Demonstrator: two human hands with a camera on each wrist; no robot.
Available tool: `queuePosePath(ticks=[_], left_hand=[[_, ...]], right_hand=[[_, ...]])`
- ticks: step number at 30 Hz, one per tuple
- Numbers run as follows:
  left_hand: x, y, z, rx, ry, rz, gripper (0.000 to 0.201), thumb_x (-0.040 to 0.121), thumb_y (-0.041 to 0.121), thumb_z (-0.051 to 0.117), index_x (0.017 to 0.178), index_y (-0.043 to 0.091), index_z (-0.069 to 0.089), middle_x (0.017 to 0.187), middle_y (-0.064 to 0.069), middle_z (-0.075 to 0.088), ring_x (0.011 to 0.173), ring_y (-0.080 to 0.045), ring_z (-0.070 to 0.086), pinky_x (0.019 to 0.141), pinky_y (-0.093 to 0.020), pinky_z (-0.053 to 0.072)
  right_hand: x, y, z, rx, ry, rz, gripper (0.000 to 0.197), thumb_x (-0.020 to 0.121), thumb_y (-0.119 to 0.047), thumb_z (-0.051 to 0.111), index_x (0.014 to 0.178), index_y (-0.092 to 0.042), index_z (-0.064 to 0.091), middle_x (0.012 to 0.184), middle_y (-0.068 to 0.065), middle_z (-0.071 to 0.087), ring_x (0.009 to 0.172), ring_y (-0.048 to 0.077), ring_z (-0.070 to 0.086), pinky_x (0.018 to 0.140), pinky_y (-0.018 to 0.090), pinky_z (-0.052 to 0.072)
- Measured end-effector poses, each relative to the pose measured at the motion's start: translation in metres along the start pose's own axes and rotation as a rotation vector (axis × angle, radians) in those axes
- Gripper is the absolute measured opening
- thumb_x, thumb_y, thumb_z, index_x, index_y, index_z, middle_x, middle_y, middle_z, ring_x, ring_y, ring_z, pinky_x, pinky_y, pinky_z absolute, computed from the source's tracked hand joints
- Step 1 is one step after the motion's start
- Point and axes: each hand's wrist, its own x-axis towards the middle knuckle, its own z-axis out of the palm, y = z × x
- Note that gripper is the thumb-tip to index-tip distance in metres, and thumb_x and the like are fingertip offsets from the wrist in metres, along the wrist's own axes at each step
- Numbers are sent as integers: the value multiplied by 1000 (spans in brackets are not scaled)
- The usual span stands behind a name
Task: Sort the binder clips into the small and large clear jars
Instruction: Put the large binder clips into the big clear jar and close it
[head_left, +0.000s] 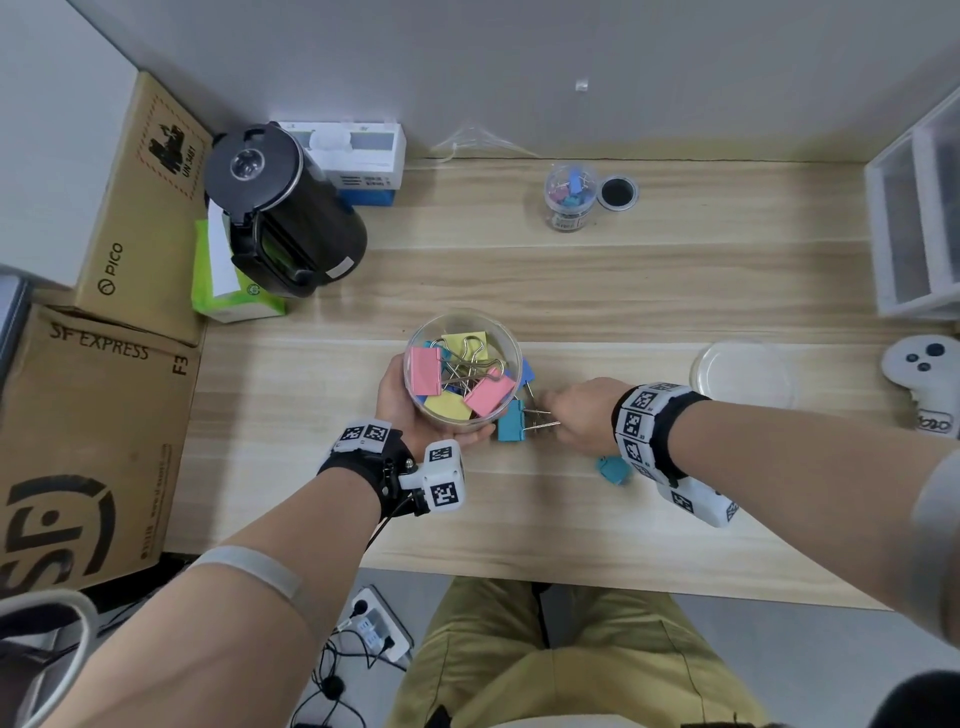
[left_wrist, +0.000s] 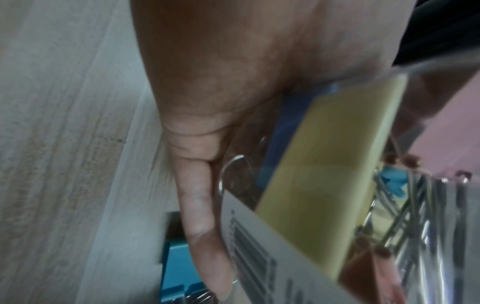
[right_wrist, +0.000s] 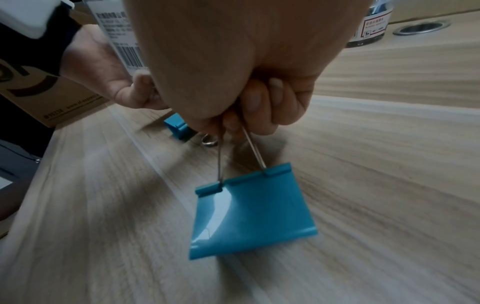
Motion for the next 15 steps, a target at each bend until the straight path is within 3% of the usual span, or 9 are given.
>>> queuePosePath(ticks=[3, 5, 7, 10, 13, 15], left_hand=[[-3, 3, 2, 8, -2, 9, 96, 77, 77, 50, 149, 15, 47, 145, -26, 53, 131, -50, 51, 93, -56, 54], [-5, 4, 1, -2, -13, 9, 98, 75, 76, 53, 151, 15, 46, 147, -25, 51, 133, -50, 50, 91, -57, 54], [-7, 6, 2, 3, -11, 26, 96, 77, 76, 52, 151, 15, 46, 147, -25, 51, 133, -51, 49, 90, -56, 54], [-13, 10, 8, 7, -12, 48, 94, 80, 76, 49, 149, 12, 48, 145, -27, 53, 127, -52, 54, 91, -55, 54], [-18, 15, 18, -3, -10, 84, 92, 81, 76, 49, 148, 12, 50, 144, -26, 55, 120, -51, 59, 91, -54, 53], [-20, 19, 23, 10, 8, 118, 88, 82, 72, 49, 147, 13, 52, 143, -24, 56, 121, -50, 58, 92, -54, 51]], right_hand=[[-3, 1, -2, 39, -13, -38, 33, 100, -46, 44, 108, -15, 51, 101, 8, 66, 88, 30, 62, 78, 37, 50], [-5, 2, -7, 101, -20, -43, 29, 101, -46, 43, 97, -18, 48, 97, 7, 65, 84, 28, 58, 74, 34, 45], [-9, 5, -16, 203, 10, -52, 25, 102, -41, 43, 99, -18, 53, 94, 3, 62, 85, 24, 56, 74, 32, 42], [-17, 13, -40, 362, 139, -40, 26, 103, -35, 44, 109, -17, 61, 88, -5, 61, 88, 22, 57, 77, 32, 43], [-24, 30, -77, 391, 289, 43, 34, 104, -33, 41, 94, -8, 61, 80, 2, 60, 79, 26, 54, 67, 32, 39], [-28, 42, -104, 444, 397, 94, 35, 103, -33, 41, 89, -9, 62, 72, 1, 56, 70, 21, 52, 60, 29, 38]])
